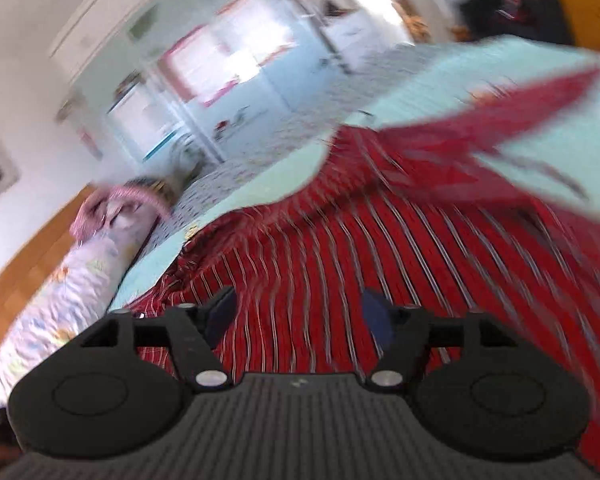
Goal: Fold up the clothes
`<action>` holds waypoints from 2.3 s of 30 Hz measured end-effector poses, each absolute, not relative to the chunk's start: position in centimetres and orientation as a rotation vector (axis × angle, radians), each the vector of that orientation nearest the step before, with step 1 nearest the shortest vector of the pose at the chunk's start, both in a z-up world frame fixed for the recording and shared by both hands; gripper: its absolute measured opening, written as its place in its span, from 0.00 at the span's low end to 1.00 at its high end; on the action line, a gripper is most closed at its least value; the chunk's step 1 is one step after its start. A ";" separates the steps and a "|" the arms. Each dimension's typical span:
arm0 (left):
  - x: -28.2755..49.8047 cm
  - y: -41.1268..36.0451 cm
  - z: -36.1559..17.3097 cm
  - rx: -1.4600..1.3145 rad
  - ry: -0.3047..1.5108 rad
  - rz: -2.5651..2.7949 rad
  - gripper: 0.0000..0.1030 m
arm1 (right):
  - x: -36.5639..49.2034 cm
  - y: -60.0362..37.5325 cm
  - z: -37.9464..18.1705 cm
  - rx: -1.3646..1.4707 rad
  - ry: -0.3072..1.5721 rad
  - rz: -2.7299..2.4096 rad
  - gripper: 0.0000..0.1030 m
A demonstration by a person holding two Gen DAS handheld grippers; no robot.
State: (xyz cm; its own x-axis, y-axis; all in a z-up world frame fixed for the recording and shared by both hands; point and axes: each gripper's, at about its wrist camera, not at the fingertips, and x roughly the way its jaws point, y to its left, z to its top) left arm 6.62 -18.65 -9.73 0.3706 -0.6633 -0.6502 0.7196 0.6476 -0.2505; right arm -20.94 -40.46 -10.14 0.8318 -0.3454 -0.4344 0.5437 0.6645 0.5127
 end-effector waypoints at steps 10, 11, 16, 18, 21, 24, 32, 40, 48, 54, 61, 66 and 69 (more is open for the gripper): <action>20.2 -48.7 -12.0 0.605 0.622 -0.879 0.41 | 0.6 -57.7 -9.0 0.182 0.589 -0.483 0.73; 21.2 -51.0 -12.9 0.663 0.609 -0.864 0.41 | 2.8 -59.4 -9.2 0.136 0.619 -0.485 0.73; 26.3 -57.7 -14.5 0.831 0.609 -0.857 0.41 | 12.1 -66.7 -10.3 -0.065 0.777 -0.487 0.73; 28.1 -59.6 -15.3 0.891 0.621 -0.855 0.41 | 15.0 -69.1 -11.0 -0.110 0.849 -0.486 0.73; 30.8 -62.4 -16.8 0.989 0.640 -0.838 0.41 | 19.0 -72.7 -12.7 -0.123 0.974 -0.466 0.73; 32.8 -64.3 -18.4 1.055 0.673 -0.836 0.41 | 22.0 -74.9 -14.4 -0.138 1.077 -0.438 0.73; 33.6 -66.2 -21.4 1.224 0.733 -0.897 0.41 | 25.8 -76.8 -19.8 -0.122 1.291 -0.383 0.60; 34.9 -63.7 -17.4 1.133 0.958 -1.139 0.40 | 24.2 -75.5 -17.6 -0.078 1.260 -0.297 0.21; 35.9 -64.4 -19.6 1.055 1.074 -1.067 0.43 | 24.1 -76.2 -18.6 -0.081 1.312 -0.274 0.40; 34.8 -64.2 -19.7 1.047 1.058 -1.025 0.44 | 23.6 -76.4 -19.0 -0.060 1.288 -0.297 0.36; 34.5 -63.0 -16.2 1.047 0.932 -1.023 0.44 | 23.3 -76.4 -18.9 -0.058 1.276 -0.321 0.21; 37.2 -63.3 -17.1 1.035 0.976 -0.983 0.44 | 23.3 -76.6 -19.0 -0.036 1.263 -0.335 0.26; 37.0 -63.7 -18.9 1.084 0.996 -0.961 0.41 | 23.3 -76.7 -19.1 -0.023 1.255 -0.343 0.27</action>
